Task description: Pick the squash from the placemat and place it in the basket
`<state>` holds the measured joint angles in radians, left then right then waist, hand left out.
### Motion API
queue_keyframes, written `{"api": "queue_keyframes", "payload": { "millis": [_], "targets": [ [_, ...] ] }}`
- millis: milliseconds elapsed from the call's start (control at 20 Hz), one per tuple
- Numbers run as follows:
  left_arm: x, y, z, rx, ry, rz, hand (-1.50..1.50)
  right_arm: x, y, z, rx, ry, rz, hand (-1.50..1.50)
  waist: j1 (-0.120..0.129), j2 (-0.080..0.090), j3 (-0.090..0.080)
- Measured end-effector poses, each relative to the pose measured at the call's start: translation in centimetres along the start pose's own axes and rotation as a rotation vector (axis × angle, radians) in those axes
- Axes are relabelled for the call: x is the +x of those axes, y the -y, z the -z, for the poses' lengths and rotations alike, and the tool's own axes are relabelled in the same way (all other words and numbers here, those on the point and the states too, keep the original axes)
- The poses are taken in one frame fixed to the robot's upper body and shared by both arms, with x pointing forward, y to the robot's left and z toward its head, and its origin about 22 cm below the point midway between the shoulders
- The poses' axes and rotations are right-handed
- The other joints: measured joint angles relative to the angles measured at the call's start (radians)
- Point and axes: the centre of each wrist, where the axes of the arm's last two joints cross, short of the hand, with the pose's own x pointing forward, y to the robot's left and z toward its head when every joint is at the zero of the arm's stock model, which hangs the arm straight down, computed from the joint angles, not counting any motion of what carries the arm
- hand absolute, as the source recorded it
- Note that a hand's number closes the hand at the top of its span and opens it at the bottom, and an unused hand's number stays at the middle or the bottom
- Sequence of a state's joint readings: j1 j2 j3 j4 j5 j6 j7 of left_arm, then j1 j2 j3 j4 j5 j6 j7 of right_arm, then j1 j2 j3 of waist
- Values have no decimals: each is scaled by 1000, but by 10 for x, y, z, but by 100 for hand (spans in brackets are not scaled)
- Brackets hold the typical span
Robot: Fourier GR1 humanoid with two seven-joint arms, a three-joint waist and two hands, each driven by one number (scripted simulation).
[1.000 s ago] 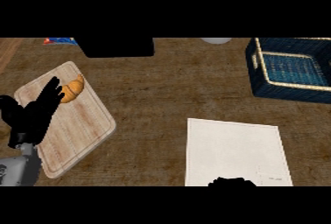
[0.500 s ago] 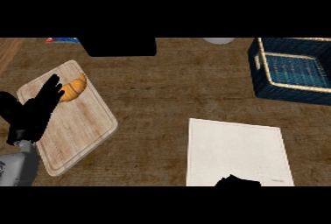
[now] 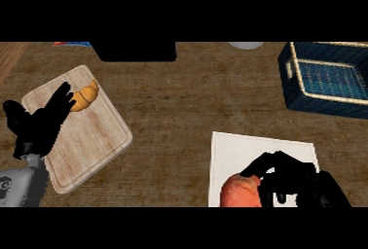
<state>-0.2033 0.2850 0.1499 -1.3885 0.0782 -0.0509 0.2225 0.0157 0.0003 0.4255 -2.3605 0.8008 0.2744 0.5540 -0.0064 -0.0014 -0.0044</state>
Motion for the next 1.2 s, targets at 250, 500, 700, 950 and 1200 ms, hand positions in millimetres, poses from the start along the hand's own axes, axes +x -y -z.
{"api": "queue_keyframes", "payload": {
  "millis": [250, 500, 700, 950, 1200],
  "targets": [
    [4, 3, 1, -8, 5, 5, 0, 23, 29, 31, -150, -28, -42, 150, 10, 0, 1],
    [1, -1, 4, 0, 3, 0, 0, 42, 73, 61, -284, -67, -79, 150, 8, 0, 2],
    [-3, 3, 3, -3, 9, -3, 0, 44, 116, 88, -361, -83, -116, 150, 9, 0, 3],
    [1, 1, 2, -5, 8, -2, 0, 28, 162, 118, -395, -148, -138, 150, 10, 1, 4],
    [4, 4, -4, -10, 5, 2, 0, -6, 189, 134, -400, -172, -166, 150, 11, 2, 4]
  ]
}}
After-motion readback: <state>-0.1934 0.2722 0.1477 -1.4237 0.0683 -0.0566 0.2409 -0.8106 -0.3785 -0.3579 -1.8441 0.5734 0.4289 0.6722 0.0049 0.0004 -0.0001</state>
